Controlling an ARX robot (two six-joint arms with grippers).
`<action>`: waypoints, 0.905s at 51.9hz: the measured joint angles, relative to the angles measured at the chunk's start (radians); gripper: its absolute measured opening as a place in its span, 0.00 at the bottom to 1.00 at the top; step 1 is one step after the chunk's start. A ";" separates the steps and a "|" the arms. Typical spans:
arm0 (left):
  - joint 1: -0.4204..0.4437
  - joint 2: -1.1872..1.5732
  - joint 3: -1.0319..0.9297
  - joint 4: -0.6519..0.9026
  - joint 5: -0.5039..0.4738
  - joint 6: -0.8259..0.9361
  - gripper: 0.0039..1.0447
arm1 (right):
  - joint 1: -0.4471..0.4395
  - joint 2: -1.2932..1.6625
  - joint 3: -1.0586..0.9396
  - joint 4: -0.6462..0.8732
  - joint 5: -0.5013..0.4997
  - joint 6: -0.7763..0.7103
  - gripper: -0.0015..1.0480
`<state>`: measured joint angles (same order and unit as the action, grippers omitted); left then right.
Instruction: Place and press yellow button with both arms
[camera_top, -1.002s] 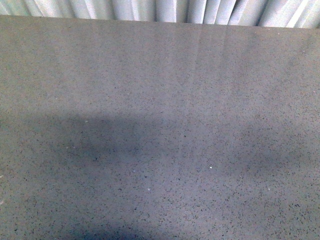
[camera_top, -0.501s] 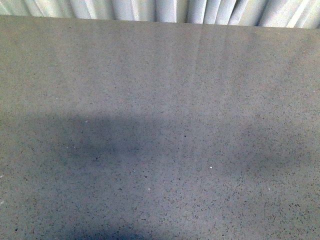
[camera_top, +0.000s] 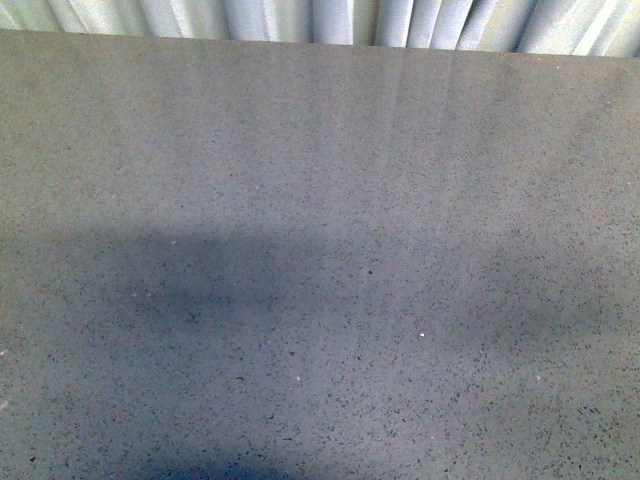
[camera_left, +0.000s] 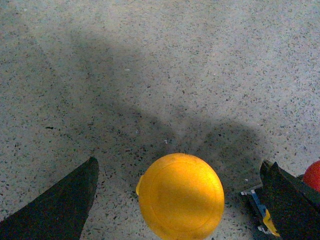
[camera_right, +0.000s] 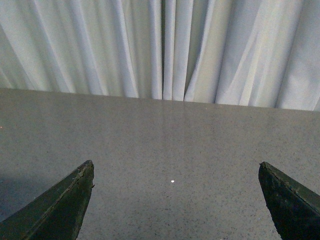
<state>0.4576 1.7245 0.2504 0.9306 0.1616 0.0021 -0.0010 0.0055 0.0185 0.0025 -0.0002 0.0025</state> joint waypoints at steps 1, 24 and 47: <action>0.000 0.005 0.002 0.003 0.000 0.001 0.91 | 0.000 0.000 0.000 0.000 0.000 0.000 0.91; 0.000 0.080 0.030 0.053 -0.007 0.013 0.68 | 0.000 0.000 0.000 0.000 0.000 0.000 0.91; 0.009 0.079 0.030 0.056 -0.003 0.026 0.33 | 0.000 0.000 0.000 0.000 0.000 0.000 0.91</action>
<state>0.4667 1.8038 0.2802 0.9863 0.1581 0.0280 -0.0010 0.0055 0.0185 0.0025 -0.0002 0.0025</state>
